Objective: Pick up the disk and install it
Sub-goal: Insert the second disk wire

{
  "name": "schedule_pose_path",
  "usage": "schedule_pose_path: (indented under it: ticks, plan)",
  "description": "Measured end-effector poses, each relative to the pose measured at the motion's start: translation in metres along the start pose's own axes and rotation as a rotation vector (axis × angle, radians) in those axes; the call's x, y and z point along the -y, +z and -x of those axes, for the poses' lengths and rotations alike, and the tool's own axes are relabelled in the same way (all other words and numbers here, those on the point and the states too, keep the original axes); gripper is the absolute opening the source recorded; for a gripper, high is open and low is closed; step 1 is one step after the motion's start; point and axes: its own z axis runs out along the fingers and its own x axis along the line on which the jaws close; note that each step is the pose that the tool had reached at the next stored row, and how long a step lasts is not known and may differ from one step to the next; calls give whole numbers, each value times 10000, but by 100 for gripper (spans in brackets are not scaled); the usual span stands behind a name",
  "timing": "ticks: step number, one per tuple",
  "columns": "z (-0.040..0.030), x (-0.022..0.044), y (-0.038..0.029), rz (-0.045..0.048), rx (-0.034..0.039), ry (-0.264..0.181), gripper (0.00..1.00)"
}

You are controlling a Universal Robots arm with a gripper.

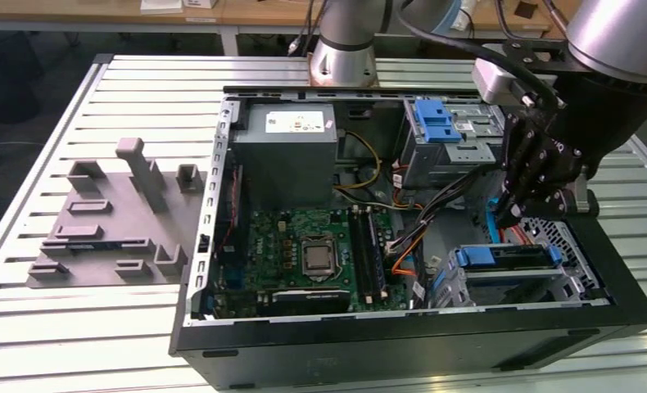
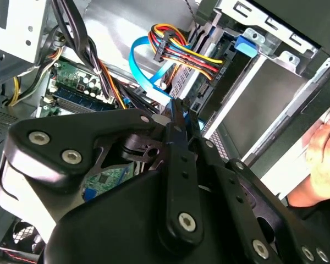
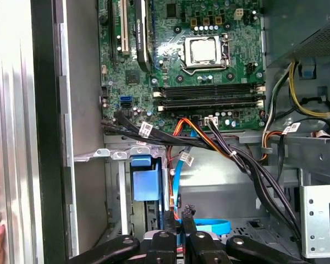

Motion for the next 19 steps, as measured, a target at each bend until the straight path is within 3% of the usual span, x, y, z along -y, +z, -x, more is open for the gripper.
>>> schedule_pose_path:
  ticks: [4,10,14,19]
  plan:
    - [-7,1,15,3,36,-1,16]
    - [-115,12,109,10,136,-1,16]
    - [-130,13,124,12,165,-1,16]
    - [-202,19,152,20,263,-1,16]
